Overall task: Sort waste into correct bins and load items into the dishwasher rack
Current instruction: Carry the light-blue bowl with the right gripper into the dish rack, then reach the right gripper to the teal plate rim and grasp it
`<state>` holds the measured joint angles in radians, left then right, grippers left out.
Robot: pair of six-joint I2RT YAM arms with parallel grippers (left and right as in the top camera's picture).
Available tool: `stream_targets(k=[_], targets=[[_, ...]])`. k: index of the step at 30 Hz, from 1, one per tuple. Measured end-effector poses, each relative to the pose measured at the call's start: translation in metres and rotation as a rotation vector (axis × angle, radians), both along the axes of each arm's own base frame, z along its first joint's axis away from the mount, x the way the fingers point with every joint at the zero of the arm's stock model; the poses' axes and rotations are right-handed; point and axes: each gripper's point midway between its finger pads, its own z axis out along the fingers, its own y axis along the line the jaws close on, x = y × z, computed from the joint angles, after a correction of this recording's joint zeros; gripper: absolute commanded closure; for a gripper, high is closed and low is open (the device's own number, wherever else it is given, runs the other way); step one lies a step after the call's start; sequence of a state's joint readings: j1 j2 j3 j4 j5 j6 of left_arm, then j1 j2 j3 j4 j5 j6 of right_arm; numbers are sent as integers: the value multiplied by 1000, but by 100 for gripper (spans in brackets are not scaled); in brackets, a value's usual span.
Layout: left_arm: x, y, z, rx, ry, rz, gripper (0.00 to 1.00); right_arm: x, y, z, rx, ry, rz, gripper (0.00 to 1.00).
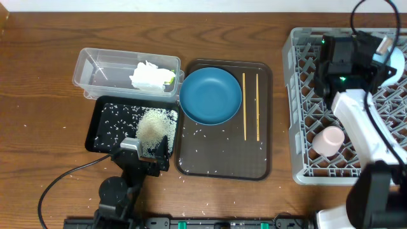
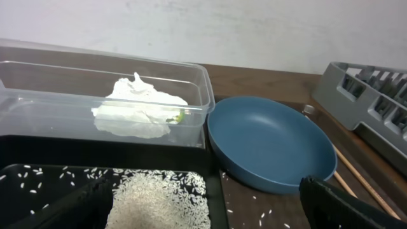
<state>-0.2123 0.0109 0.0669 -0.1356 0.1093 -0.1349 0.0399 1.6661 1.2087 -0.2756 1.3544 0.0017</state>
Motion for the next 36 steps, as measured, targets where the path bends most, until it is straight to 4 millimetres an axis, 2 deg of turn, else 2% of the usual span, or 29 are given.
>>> stream_targets(k=[6, 13, 16, 25, 33, 36], targets=[[0, 0, 0, 0, 0, 0, 4, 24, 0, -30, -49, 176, 21, 99], [0, 0, 0, 0, 0, 0, 4, 38, 27, -46, -71, 280, 100, 99], [0, 0, 0, 0, 0, 0, 4, 39, 25, -49, -77, 306, 96, 99], [0, 0, 0, 0, 0, 0, 4, 25, -15, -45, -82, 330, -9, 99], [0, 0, 0, 0, 0, 0, 4, 35, 3, -50, -85, 345, 47, 99], [0, 0, 0, 0, 0, 0, 4, 38, 11, -60, -100, 388, 55, 91]])
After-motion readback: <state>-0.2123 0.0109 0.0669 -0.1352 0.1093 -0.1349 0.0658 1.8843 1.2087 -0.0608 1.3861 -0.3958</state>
